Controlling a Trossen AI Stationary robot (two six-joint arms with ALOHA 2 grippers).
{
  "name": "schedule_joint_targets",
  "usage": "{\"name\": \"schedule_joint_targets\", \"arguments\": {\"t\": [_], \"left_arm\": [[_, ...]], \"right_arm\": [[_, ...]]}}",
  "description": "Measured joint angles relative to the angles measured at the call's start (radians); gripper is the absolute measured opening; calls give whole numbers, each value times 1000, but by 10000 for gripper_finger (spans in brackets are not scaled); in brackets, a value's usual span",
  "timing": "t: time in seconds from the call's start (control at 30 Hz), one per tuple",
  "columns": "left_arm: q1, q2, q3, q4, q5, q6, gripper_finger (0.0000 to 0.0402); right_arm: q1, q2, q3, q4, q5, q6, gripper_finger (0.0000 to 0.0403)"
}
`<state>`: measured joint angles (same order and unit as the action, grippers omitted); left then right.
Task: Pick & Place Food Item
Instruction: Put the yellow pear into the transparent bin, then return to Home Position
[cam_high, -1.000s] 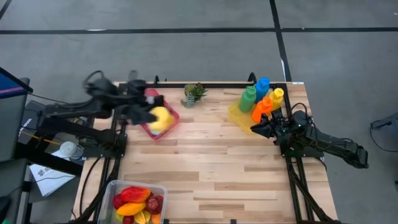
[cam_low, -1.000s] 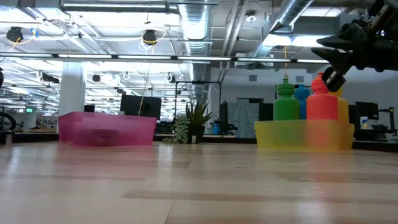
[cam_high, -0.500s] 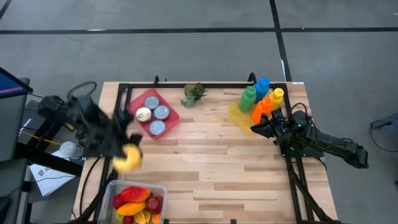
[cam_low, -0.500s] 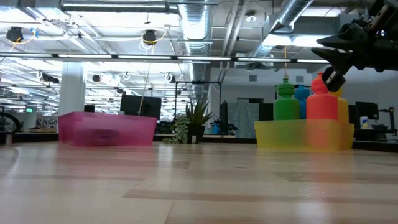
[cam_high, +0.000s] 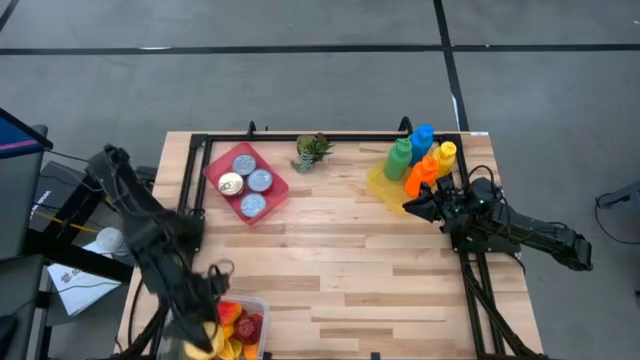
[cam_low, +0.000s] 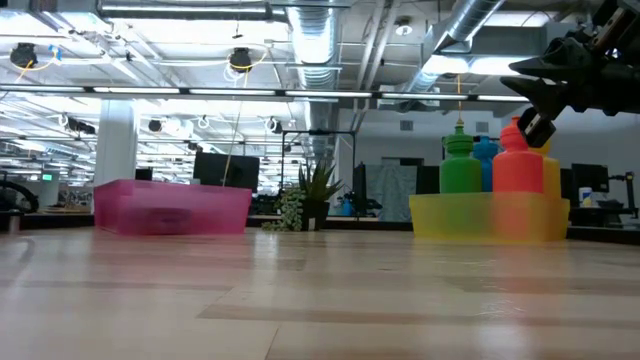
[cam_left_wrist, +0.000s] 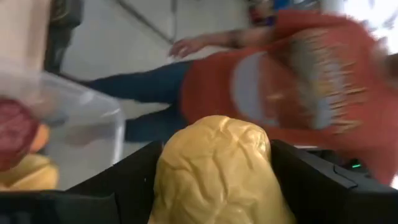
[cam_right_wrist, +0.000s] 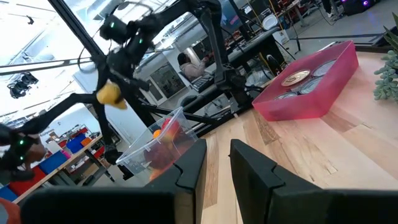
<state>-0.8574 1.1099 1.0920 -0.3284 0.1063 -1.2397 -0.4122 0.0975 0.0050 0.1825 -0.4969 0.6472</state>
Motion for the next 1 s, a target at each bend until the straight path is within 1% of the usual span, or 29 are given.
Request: {"name": "schedule_joint_targets", "arguments": {"t": [0.07,0.17,0.33,0.5,0.63,0.77,1.0], "left_arm": [[-30,46,0,-10,-3,1,277],[-43,116,0,-52,-1,27,277],[-48,201,0,-79,-4,146,277],[-45,260,0,-100,-4,252,277],[-45,289,0,-123,-5,300,280],[-44,304,0,-128,-7,324,299],[-39,301,-10,-129,-3,324,353]], "right_arm": [[0,0,0,0,0,0,66],[0,0,0,0,0,0,66],[0,0,0,0,0,0,66],[0,0,0,0,0,0,66],[0,0,0,0,0,0,66],[0,0,0,0,0,0,66],[0,0,0,0,0,0,66]]}}
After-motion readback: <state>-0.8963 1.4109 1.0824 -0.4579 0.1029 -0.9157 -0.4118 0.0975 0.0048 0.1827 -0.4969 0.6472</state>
